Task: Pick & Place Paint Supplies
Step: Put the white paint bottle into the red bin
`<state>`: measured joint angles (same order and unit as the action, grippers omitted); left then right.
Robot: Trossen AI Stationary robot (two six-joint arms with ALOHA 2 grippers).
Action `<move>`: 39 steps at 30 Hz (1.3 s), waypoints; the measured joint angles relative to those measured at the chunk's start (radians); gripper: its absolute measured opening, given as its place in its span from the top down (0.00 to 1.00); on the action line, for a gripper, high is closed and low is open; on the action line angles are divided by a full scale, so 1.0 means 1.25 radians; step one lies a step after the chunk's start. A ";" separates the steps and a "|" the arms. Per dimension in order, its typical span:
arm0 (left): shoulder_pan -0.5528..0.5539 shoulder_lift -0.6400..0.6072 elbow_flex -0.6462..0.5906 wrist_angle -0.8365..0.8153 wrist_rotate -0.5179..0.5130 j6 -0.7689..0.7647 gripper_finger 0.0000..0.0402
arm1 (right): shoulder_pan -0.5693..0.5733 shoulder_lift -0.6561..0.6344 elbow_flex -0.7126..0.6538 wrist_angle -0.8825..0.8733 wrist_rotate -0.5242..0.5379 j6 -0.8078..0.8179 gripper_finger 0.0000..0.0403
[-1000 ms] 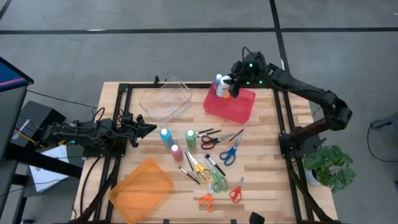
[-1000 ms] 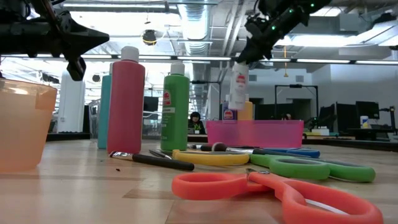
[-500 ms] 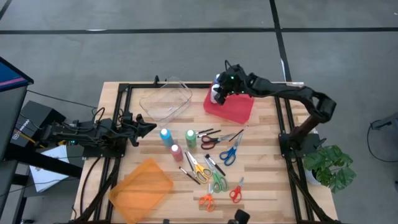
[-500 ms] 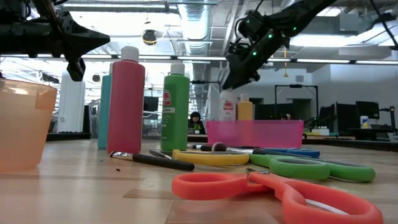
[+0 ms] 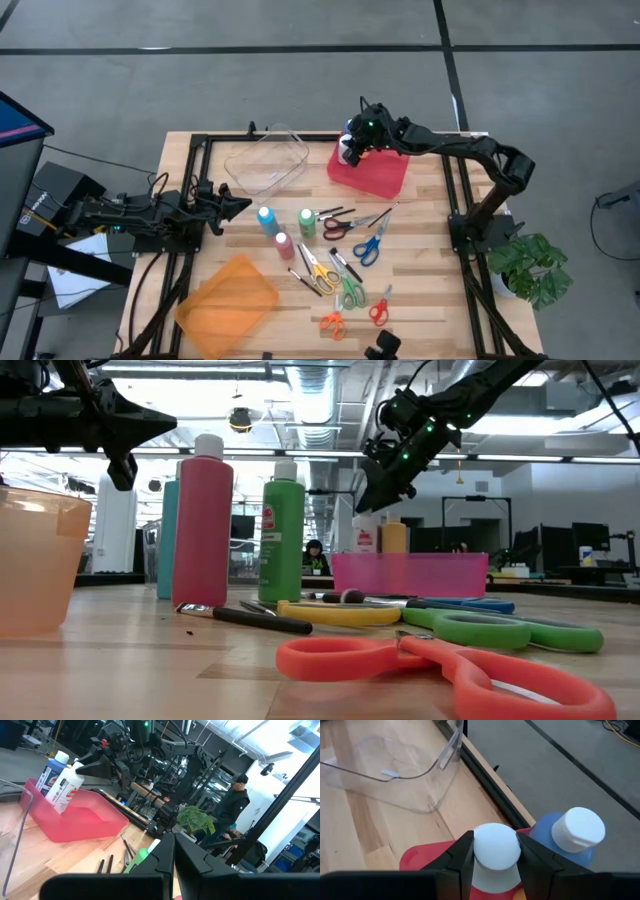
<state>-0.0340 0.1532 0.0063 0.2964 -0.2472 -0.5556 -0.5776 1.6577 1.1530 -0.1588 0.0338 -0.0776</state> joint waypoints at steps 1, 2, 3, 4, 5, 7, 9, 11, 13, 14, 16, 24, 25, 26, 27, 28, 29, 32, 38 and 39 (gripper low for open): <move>0.000 0.000 0.000 0.000 -0.005 0.000 0.99 | 0.000 0.000 0.000 -0.001 0.000 0.000 0.71; 0.000 0.000 0.000 0.000 -0.009 0.000 0.99 | -0.001 0.000 0.000 -0.003 0.000 0.000 0.71; 0.000 0.000 0.000 0.000 -0.013 0.000 0.99 | -0.001 0.000 0.000 -0.004 0.000 0.000 0.71; 0.000 0.000 0.000 0.000 -0.015 0.000 0.99 | -0.001 0.000 0.000 -0.004 -0.001 0.000 0.70; 0.000 0.000 0.000 0.000 -0.015 0.000 0.99 | -0.001 0.000 0.000 -0.004 -0.001 0.000 0.70; 0.000 0.000 0.000 0.000 -0.016 0.000 0.99 | -0.001 0.000 0.000 -0.003 -0.002 0.000 0.69; 0.000 0.000 0.000 0.000 -0.016 0.000 0.99 | -0.001 0.000 0.000 -0.001 -0.002 0.000 0.68; 0.000 0.000 0.000 0.000 -0.016 0.000 0.99 | -0.001 0.000 0.000 0.002 -0.002 0.000 0.68; 0.000 0.000 0.000 0.000 -0.016 0.000 0.99 | -0.001 0.000 0.000 0.011 -0.002 0.000 0.68; 0.000 0.000 0.000 0.000 -0.016 0.000 0.99 | -0.001 0.000 0.000 0.016 -0.002 0.000 0.68; 0.000 0.000 0.000 0.000 -0.019 0.000 0.99 | -0.001 0.000 0.000 0.021 -0.003 0.000 0.68; 0.000 0.000 0.000 0.000 -0.019 0.000 0.99 | -0.002 0.000 0.000 0.019 -0.002 -0.001 0.65; 0.000 0.000 0.000 0.000 -0.019 0.000 0.99 | -0.002 0.000 0.000 0.019 -0.002 -0.003 0.66; 0.000 0.000 0.000 0.000 -0.019 0.000 0.99 | -0.003 0.000 0.000 0.019 -0.002 -0.003 0.66; 0.000 0.000 0.000 0.000 -0.019 0.000 0.99 | -0.003 0.000 0.000 0.018 -0.002 -0.003 0.67; 0.000 0.000 0.000 0.000 -0.019 0.000 0.99 | -0.003 0.000 0.000 0.017 -0.002 -0.003 0.67; 0.000 0.000 0.000 0.000 -0.019 0.000 0.99 | -0.003 0.000 0.000 0.017 -0.002 -0.004 0.67; 0.000 0.000 0.000 0.000 -0.018 0.000 0.99 | -0.003 0.000 0.000 0.017 -0.003 -0.007 0.66; 0.000 0.000 0.000 0.000 -0.018 0.000 0.99 | -0.003 0.000 0.000 0.017 -0.004 -0.009 0.65; 0.000 0.000 0.000 0.000 -0.018 0.000 0.99 | -0.003 0.000 0.000 0.017 -0.004 -0.009 0.65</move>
<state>-0.0338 0.1532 0.0063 0.2964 -0.2699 -0.5556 -0.5808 1.6575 1.1534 -0.1374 0.0283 -0.0883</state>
